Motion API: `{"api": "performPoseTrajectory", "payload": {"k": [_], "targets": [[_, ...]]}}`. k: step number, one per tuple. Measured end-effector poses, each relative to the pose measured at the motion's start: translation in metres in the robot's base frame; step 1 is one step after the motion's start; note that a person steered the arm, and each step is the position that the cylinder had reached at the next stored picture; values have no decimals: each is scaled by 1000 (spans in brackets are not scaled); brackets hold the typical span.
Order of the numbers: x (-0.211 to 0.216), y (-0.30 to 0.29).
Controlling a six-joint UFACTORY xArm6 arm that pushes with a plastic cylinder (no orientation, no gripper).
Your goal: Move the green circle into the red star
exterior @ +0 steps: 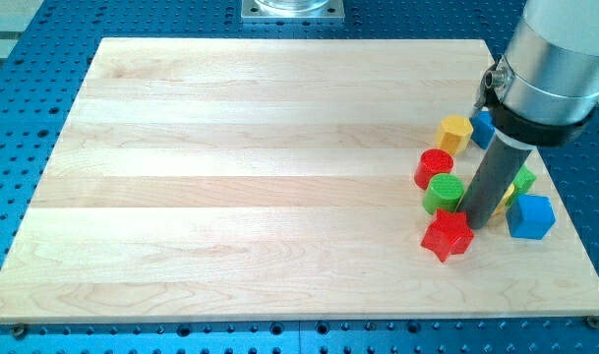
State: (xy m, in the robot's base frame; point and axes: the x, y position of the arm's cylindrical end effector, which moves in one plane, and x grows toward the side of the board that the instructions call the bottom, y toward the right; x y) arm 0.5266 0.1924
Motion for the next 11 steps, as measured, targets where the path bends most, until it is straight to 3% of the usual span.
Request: {"api": "performPoseTrajectory", "payload": {"k": [2, 5, 7, 8, 10, 11], "targets": [[22, 4], [-67, 26], [-84, 5], [-71, -11], [-1, -11], [3, -11]]}}
